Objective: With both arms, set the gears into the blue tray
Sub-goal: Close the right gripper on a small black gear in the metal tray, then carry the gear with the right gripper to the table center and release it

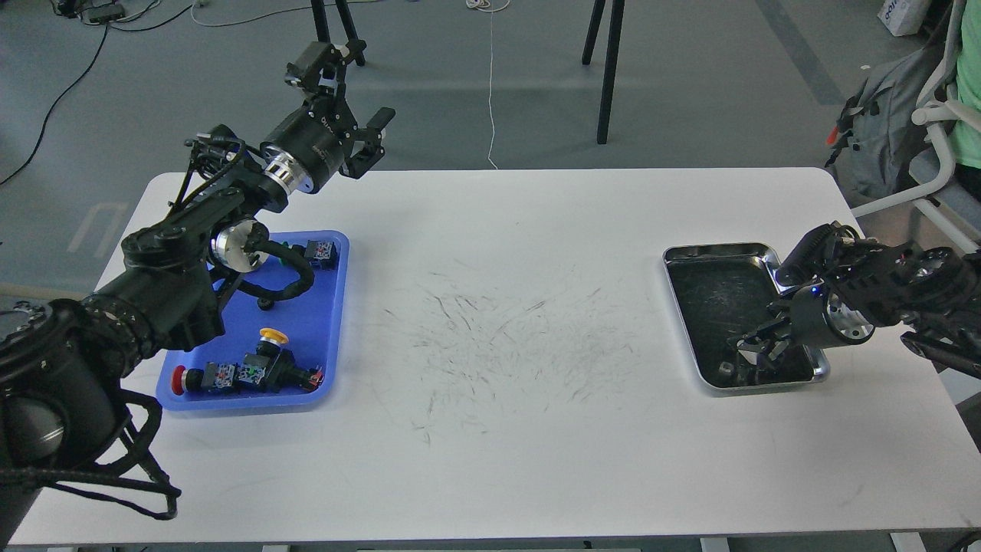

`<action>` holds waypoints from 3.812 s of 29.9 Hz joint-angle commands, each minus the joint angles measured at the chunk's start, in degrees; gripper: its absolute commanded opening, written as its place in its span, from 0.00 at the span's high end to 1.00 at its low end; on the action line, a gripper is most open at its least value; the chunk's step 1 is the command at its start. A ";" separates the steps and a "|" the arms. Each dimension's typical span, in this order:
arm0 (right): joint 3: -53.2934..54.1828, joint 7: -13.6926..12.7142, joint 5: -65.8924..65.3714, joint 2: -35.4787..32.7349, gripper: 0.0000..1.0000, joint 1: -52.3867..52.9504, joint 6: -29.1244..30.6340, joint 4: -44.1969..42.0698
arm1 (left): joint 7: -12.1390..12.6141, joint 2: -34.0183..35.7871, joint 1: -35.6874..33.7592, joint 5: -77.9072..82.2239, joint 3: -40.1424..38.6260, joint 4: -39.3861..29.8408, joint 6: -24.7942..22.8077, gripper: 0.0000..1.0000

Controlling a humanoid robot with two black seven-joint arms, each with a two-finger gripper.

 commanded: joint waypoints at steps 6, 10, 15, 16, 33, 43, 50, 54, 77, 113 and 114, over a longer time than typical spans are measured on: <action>-0.01 0.00 0.12 0.02 0.42 -0.05 0.45 0.46 | 0.00 0.09 0.09 0.01 0.09 0.00 0.00 0.00; -0.01 0.00 0.29 0.10 0.42 0.21 0.62 0.54 | 0.00 0.00 0.18 0.09 0.09 0.00 0.00 0.00; -0.09 0.00 0.47 0.02 0.42 0.47 0.80 0.63 | 0.00 0.09 0.18 0.09 0.09 0.00 0.00 0.00; -0.09 0.00 0.56 0.02 0.42 0.56 0.80 0.72 | 0.00 0.09 0.18 0.09 0.09 0.00 0.00 0.00; -0.53 0.00 0.47 0.02 0.58 0.39 0.80 0.98 | 0.00 0.44 0.18 0.18 0.09 0.00 0.00 0.00; -0.97 0.00 0.12 -0.07 0.72 0.65 0.97 1.77 | 0.00 -0.26 0.18 0.18 0.09 0.00 0.00 0.00; -0.97 0.00 0.03 -0.07 0.84 0.74 0.97 1.69 | 0.00 0.09 0.18 0.18 0.09 0.00 0.00 0.00; -0.88 0.00 0.12 -0.07 0.91 0.91 0.97 1.51 | 0.00 0.00 0.26 0.18 0.18 0.00 0.00 0.00; 18.35 0.00 0.82 4.23 0.98 -0.49 -0.43 -4.46 | 0.00 0.96 0.09 0.18 -0.09 0.00 0.00 0.00; 30.41 0.00 0.56 24.79 0.98 -10.77 -21.26 -1.57 | 0.00 3.60 2.11 -1.14 -0.88 0.35 0.00 0.00; 29.97 0.00 0.47 26.02 0.98 -11.21 -21.61 -1.65 | 0.00 3.60 2.11 -1.22 -0.88 0.35 0.00 0.00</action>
